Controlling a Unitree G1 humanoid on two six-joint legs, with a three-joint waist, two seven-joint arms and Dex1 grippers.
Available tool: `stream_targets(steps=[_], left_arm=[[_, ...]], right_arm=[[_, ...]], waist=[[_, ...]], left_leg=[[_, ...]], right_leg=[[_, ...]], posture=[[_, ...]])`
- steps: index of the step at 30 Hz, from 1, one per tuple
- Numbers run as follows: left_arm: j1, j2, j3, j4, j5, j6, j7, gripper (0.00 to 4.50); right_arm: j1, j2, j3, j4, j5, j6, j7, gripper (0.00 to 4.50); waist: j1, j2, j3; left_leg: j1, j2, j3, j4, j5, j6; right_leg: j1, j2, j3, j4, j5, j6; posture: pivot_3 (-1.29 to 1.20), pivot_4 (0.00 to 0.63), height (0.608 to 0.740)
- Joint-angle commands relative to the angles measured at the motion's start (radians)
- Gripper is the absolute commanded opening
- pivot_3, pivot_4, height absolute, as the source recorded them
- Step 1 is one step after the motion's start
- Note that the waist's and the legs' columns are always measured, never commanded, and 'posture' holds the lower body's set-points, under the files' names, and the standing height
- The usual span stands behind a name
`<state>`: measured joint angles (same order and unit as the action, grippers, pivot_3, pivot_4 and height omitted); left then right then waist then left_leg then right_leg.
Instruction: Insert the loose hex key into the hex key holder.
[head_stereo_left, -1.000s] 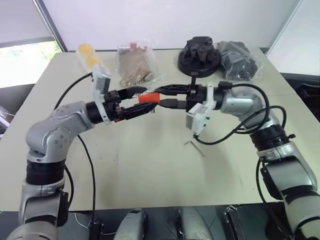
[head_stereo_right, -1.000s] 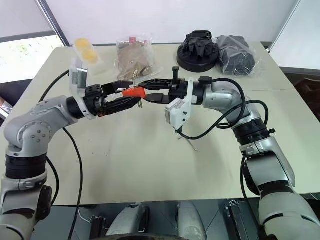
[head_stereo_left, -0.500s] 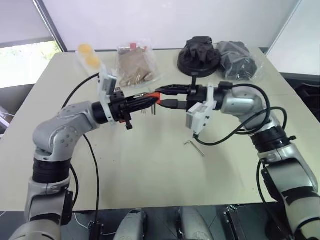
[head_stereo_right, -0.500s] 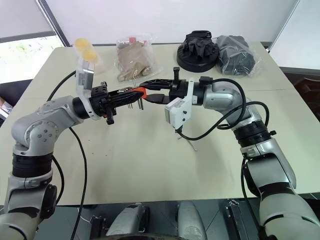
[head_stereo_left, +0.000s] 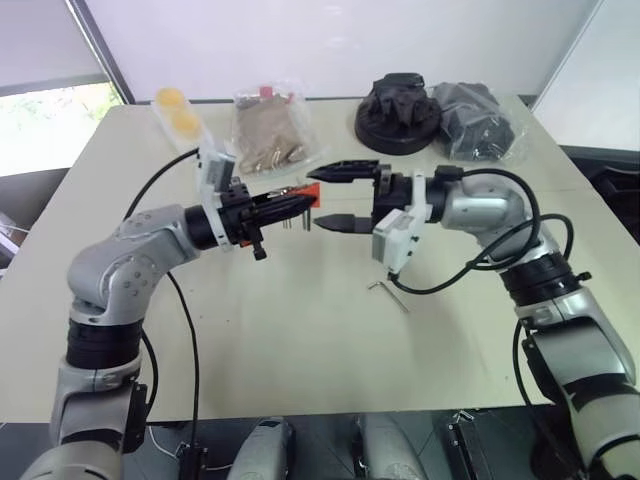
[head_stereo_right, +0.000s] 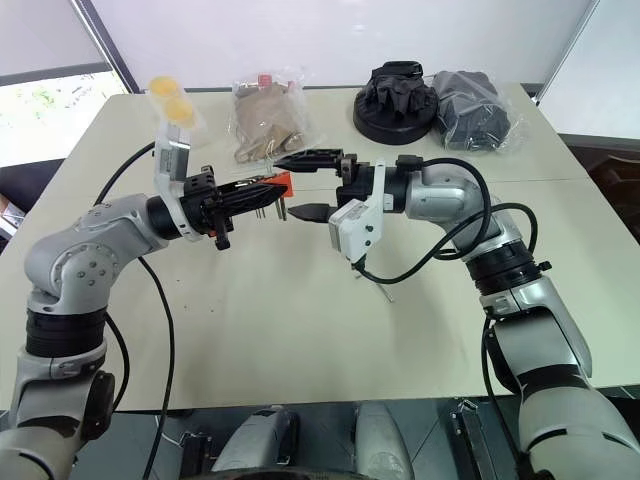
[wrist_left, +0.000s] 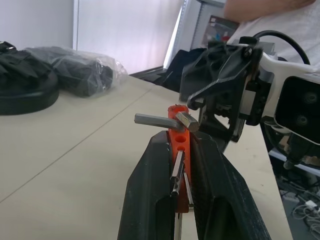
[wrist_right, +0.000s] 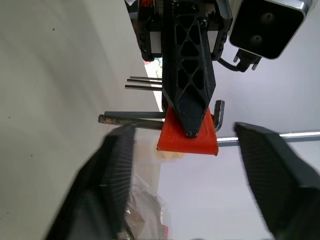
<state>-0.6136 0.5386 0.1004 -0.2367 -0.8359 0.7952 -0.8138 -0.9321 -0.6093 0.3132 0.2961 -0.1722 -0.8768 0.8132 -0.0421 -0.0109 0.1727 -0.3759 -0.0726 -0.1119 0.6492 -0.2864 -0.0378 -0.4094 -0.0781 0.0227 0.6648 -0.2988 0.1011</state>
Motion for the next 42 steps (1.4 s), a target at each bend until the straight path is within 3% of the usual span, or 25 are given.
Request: stream_targets(steps=[1, 5, 8, 11, 14, 16, 20, 24, 27, 37, 40, 42], left_arm=[[-0.004, 0.005, 0.013, -0.029, 0.000, -0.021, -0.001, 0.00], [0.001, 0.015, 0.015, -0.034, 0.014, -0.032, -0.005, 0.00], [0.017, 0.035, 0.022, -0.048, 0.037, -0.053, -0.009, 0.00], [0.052, 0.061, 0.044, -0.071, 0.036, -0.061, -0.006, 0.00], [0.082, 0.073, 0.053, -0.091, 0.037, -0.065, 0.001, 0.00], [0.099, 0.076, 0.051, -0.104, 0.041, -0.070, 0.004, 0.00], [0.123, 0.069, 0.051, -0.131, 0.038, -0.068, 0.027, 0.00], [0.154, 0.078, 0.061, -0.160, 0.025, -0.059, 0.036, 0.00], [0.163, 0.085, 0.066, -0.170, 0.020, -0.053, 0.042, 0.00], [0.163, 0.097, 0.062, -0.184, 0.003, -0.041, 0.064, 0.00], [0.160, 0.104, 0.065, -0.185, 0.000, -0.038, 0.065, 0.00], [0.160, 0.108, 0.066, -0.186, -0.001, -0.036, 0.065, 0.00]], right_arm=[[-0.002, -0.014, -0.015, -0.043, 0.030, 0.033, 0.014, 4.42], [0.028, -0.052, -0.026, -0.047, 0.084, 0.202, 0.100, 4.42], [0.072, -0.090, -0.066, -0.127, 0.273, 0.590, 0.233, 4.42], [0.111, -0.180, -0.098, -0.265, 0.457, 1.105, 0.342, 4.42], [0.151, -0.240, -0.119, -0.402, 0.553, 1.499, 0.311, 4.42], [0.199, -0.285, -0.120, -0.498, 0.584, 1.648, 0.301, 4.42], [0.328, -0.328, -0.079, -0.621, 0.549, 1.785, 0.226, 4.42], [0.419, -0.302, -0.025, -0.657, 0.460, 1.803, 0.109, 4.42], [0.443, -0.263, 0.000, -0.643, 0.406, 1.809, 0.029, 4.42], [0.450, -0.196, 0.013, -0.613, 0.362, 1.821, -0.025, 4.42], [0.455, -0.187, 0.022, -0.605, 0.349, 1.820, -0.030, 3.64], [0.460, -0.188, 0.026, -0.604, 0.346, 1.821, -0.026, 2.68]], waist=[[0.000, 0.000, 0.000], [0.001, 0.000, 0.000], [0.004, 0.000, 0.000], [0.007, 0.000, 0.000], [0.010, 0.000, 0.000], [0.012, 0.000, 0.000], [0.032, 0.000, 0.000], [0.034, 0.000, 0.000], [0.029, 0.000, 0.000], [0.028, -0.001, 0.000], [0.028, -0.001, -0.001], [0.029, -0.001, -0.001]], left_leg=[[0.000, 0.000, 0.000, 0.000, 0.000, 0.000], [0.000, 0.000, 0.000, 0.000, 0.000, 0.000], [0.000, 0.000, 0.000, 0.000, 0.000, 0.000], [-0.001, 0.000, 0.000, 0.000, 0.000, 0.000], [-0.001, 0.000, -0.001, 0.000, 0.000, 0.001], [-0.001, 0.000, -0.002, 0.000, -0.001, 0.001], [-0.002, 0.000, -0.001, 0.000, -0.003, 0.004], [-0.004, -0.001, -0.001, 0.002, -0.002, 0.003], [-0.006, -0.001, -0.001, 0.003, -0.001, 0.001], [-0.006, 0.000, -0.001, 0.003, -0.001, 0.001], [-0.005, 0.000, -0.001, 0.003, -0.001, 0.001], [-0.005, 0.000, -0.001, 0.003, -0.001, 0.001]], right_leg=[[0.000, 0.000, 0.000, 0.000, 0.000, 0.000], [0.000, 0.000, 0.000, 0.000, 0.000, 0.000], [0.001, 0.000, 0.000, 0.000, 0.000, 0.000], [0.000, -0.001, 0.000, -0.001, 0.000, 0.000], [0.000, -0.001, 0.000, -0.001, 0.000, 0.000], [0.000, -0.001, 0.000, -0.001, 0.000, 0.000], [0.000, -0.001, 0.000, -0.002, 0.000, 0.000], [-0.001, -0.002, 0.000, -0.003, 0.000, 0.000], [-0.003, -0.002, 0.000, -0.002, 0.000, 0.000], [-0.003, -0.001, 0.000, -0.001, 0.000, 0.000], [-0.003, -0.001, 0.000, -0.001, 0.000, 0.000], [-0.002, -0.001, 0.000, -0.001, 0.000, 0.000]], posture=[[0.00, 0.150, 0.740], [0.00, 0.150, 0.740], [0.00, 0.150, 0.740], [0.00, 0.150, 0.740], [0.00, 0.150, 0.740], [0.00, 0.150, 0.740], [0.00, 0.150, 0.740], [0.00, 0.150, 0.740], [0.00, 0.150, 0.740], [0.00, 0.150, 0.740], [0.00, 0.150, 0.740], [0.00, 0.150, 0.740]])
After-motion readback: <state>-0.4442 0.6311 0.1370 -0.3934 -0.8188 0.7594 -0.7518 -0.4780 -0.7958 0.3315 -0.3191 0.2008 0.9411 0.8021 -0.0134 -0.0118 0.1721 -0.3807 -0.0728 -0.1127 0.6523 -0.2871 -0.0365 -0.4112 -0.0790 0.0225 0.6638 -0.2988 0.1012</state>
